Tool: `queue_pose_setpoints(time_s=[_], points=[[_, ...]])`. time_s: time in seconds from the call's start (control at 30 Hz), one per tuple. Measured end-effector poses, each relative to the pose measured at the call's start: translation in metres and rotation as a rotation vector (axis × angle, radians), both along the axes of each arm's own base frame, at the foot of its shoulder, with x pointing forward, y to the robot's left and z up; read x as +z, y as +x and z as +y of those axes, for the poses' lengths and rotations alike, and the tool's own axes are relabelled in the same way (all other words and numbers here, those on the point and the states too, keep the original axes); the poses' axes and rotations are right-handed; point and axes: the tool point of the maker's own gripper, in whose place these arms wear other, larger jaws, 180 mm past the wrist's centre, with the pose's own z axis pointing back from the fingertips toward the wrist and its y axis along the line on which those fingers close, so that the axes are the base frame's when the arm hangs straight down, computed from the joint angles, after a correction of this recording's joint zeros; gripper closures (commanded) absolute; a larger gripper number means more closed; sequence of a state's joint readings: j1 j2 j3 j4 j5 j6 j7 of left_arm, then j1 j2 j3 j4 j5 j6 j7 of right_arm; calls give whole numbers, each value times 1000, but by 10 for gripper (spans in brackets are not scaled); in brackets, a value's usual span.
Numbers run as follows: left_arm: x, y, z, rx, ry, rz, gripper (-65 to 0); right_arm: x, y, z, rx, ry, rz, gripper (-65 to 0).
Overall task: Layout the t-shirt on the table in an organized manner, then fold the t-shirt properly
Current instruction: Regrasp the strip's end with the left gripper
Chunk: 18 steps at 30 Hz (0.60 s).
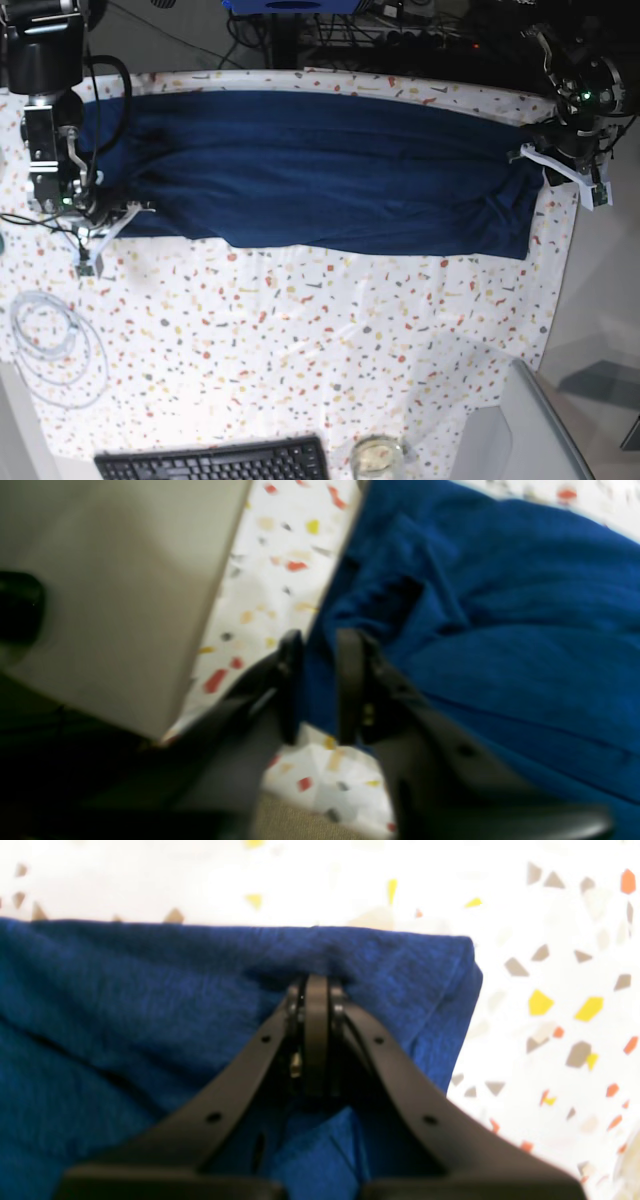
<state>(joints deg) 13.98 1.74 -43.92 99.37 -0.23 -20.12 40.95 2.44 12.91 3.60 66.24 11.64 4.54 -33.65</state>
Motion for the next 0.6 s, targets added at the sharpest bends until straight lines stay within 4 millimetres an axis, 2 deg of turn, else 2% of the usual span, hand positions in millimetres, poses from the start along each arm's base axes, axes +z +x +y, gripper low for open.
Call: queue_pose_setpoints(time_s=[0.1, 0.2, 0.33, 0.47, 0.53, 0.6], points=[[3, -14, 19, 61, 20, 9, -53, 0, -1, -16, -70, 14, -18, 0], [5, -20, 28, 90, 29, 9, -53, 1, -5, -27, -100, 6, -17, 0], [6, -16, 27, 72, 32, 7, -53, 3, -6, -29, -97, 3, -17, 0], [10, -12, 29, 80, 20, -18, -58, 22, -5, -25, -65, -21, -74, 0], [12, -7, 23, 80, -26, -57, -115, 38, -4, -20, -41, -27, -120, 0], [16, 3, 18, 46, -57, -91, -234, 57, -1, -14, -14, -36, -178, 0]])
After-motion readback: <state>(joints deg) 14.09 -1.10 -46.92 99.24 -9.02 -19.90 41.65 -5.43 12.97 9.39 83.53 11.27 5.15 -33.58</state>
